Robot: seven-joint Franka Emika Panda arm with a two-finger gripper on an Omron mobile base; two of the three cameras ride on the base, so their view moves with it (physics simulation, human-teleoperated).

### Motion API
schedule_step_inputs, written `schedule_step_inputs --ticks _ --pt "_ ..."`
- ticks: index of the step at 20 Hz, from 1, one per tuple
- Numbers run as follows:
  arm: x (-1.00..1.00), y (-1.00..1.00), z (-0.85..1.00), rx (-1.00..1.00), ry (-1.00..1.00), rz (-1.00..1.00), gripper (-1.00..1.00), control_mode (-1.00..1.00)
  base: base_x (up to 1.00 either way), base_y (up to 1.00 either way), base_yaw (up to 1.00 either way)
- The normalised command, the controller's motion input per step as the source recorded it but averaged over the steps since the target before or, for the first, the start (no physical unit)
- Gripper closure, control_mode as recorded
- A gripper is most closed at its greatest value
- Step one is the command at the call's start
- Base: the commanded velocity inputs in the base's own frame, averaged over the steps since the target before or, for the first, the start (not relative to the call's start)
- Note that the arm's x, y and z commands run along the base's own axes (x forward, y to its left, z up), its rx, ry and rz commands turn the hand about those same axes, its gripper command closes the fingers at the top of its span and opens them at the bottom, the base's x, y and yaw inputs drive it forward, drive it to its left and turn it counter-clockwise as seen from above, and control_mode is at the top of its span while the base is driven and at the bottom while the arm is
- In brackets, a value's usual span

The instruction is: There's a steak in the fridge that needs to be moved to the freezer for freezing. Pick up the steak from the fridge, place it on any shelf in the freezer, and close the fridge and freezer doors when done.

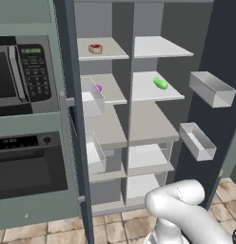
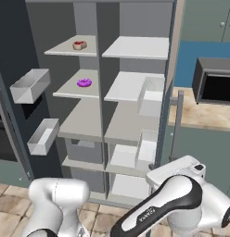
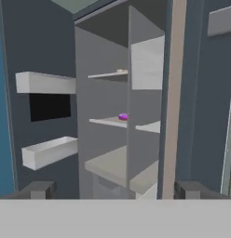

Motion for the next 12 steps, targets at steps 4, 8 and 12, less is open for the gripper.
schedule_step_inputs --ticks 4,8,12 --pt "0.26 -0.25 -0.14 0.0 0.0 0.01 -1.0 -1.0 0.0 0.0 0.0" --pt "0.19 -0.33 -0.16 0.0 0.0 0.03 -1.0 -1.0 0.0 0.0 0.0" --pt "0.32 -0.11 -0.28 0.0 -0.01 0.08 -1.0 -1.0 0.0 0.0 0.0"
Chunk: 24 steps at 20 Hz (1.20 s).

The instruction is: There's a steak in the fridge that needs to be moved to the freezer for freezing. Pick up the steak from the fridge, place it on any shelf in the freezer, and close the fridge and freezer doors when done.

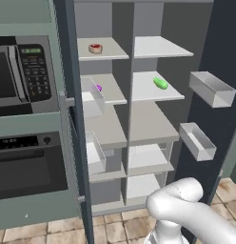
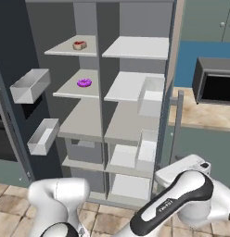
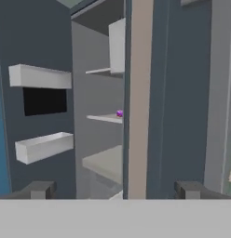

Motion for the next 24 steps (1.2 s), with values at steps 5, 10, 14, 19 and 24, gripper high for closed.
schedule_step_inputs --ticks 5,10,14,19,24 --pt "0.36 -0.4 -0.26 0.03 0.0 0.18 -1.0 -1.0 0.0 0.0 0.0" --pt "0.43 -0.48 -0.29 0.04 0.0 0.2 -1.0 -1.0 0.0 0.0 0.0" --pt "0.24 -0.29 -0.24 0.05 0.0 0.21 -1.0 -1.0 0.0 0.0 0.0" --pt "0.12 -0.01 -0.19 0.04 0.0 0.18 -1.0 -1.0 0.0 0.0 0.0" --pt "0.34 0.01 -0.14 0.01 0.04 0.0 -1.0 -1.0 0.0 0.0 0.0"
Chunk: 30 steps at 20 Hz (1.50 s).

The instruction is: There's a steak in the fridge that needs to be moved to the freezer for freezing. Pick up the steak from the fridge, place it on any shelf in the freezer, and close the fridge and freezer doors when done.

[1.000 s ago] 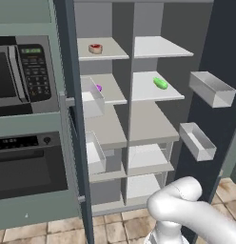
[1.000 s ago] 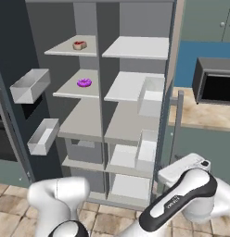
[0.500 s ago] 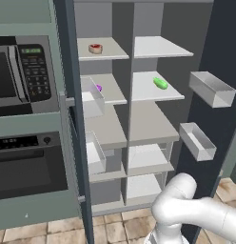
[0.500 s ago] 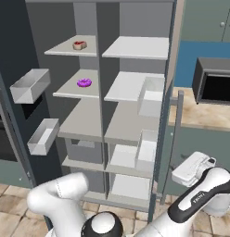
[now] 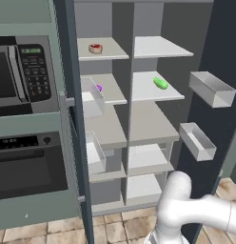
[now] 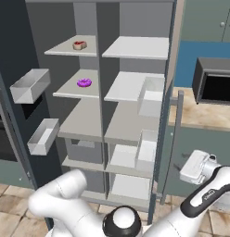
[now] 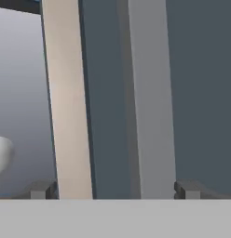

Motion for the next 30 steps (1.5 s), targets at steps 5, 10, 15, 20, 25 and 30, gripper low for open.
schedule_step_inputs --ticks 5,10,15,20,25,30 --pt "0.49 0.0 -0.43 0.05 0.0 0.0 -1.0 -1.0 0.0 0.0 0.0" --pt "0.43 0.03 -0.3 0.06 0.0 0.0 -1.0 -1.0 0.0 0.0 0.0" --pt "0.0 0.46 -0.04 0.01 0.0 0.0 -1.0 -1.0 0.0 0.0 0.0" --pt "0.0 0.92 -0.05 0.0 0.0 0.0 -1.0 -1.0 0.0 0.0 0.0" --pt "0.0 1.0 -0.05 0.0 0.0 0.0 -1.0 -1.0 0.0 0.0 0.0" --pt "-0.01 0.96 0.0 0.0 -0.03 -0.07 -1.0 -1.0 0.0 0.0 0.0"
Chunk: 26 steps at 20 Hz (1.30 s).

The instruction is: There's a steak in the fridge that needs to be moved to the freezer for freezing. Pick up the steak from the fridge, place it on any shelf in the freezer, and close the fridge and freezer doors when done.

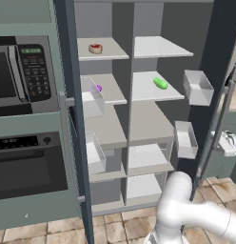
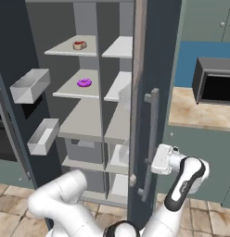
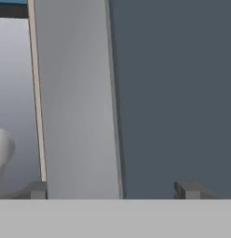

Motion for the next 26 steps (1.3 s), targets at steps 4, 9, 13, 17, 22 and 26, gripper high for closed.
schedule_step_inputs --ticks 4,9,13,17,22,26 --pt "0.0 0.78 0.0 0.0 -0.04 -0.19 -1.0 -1.0 0.0 0.0 0.0" --pt "0.02 0.79 0.0 -0.03 -0.01 -0.22 -1.0 -1.0 0.0 0.0 0.0" --pt "0.21 1.0 0.1 -0.11 0.08 -0.15 -1.0 -1.0 0.0 0.0 0.0" --pt "0.21 0.82 0.25 -0.14 0.09 -0.14 -1.0 -1.0 0.0 0.0 0.0" --pt "0.25 0.56 0.18 -0.16 0.06 -0.16 -1.0 -1.0 0.0 0.0 0.0" --pt "0.46 0.56 0.0 -0.14 0.0 -0.2 -1.0 -1.0 0.0 0.0 0.0"
